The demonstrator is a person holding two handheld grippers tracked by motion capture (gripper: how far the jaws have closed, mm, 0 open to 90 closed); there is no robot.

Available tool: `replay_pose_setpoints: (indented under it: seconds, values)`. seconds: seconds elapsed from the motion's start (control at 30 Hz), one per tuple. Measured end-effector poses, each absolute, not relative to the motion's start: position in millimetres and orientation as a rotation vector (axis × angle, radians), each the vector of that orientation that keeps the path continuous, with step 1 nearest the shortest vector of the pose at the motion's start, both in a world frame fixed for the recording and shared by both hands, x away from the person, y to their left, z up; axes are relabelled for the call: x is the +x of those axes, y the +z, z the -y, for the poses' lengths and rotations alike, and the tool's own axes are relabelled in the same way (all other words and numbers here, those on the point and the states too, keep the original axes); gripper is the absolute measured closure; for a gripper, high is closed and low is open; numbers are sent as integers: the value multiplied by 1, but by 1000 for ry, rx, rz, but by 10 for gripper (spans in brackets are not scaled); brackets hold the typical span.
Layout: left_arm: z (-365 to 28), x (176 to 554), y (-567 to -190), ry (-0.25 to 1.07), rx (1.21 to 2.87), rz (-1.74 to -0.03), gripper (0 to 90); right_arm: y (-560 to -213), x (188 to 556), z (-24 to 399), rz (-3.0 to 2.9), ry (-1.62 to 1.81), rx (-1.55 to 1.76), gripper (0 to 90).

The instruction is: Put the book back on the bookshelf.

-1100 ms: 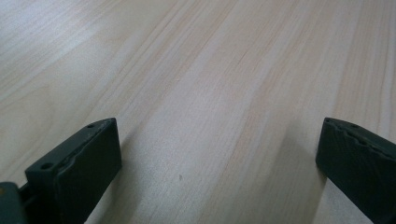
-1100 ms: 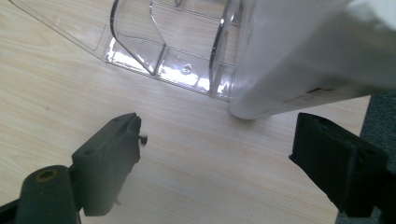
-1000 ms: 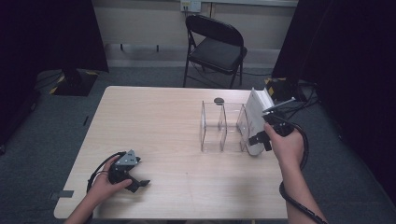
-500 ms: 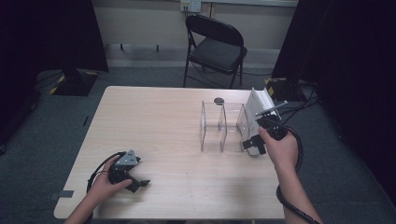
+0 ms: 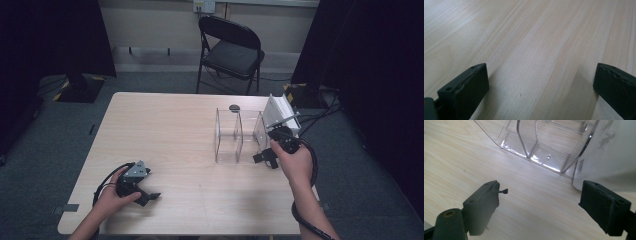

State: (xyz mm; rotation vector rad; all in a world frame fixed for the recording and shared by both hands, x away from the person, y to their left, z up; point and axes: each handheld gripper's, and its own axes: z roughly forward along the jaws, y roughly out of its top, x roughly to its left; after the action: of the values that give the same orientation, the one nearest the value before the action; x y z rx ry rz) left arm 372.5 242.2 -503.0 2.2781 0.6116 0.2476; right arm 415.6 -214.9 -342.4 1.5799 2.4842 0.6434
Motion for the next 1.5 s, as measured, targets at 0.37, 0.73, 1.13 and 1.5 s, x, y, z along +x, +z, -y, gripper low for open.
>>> replay_pose_setpoints:
  seconds: [0.37, 0.73, 1.13, 1.5]
  values:
    - [-242, 373, -503, 247, 2278, -612, 0, -351, 413, 204, -2506, 659, 1557, 149]
    - [-242, 373, -503, 248, 2278, -611, 0, -362, 411, 187, -2580, 660, 1474, 149]
    - [-242, 373, -503, 247, 2279, -612, 0, -376, 408, 175, -2618, 694, 1443, 150]
    - [-242, 373, -503, 242, 2280, -611, 0, -392, 406, 166, -2644, 708, 1450, 151]
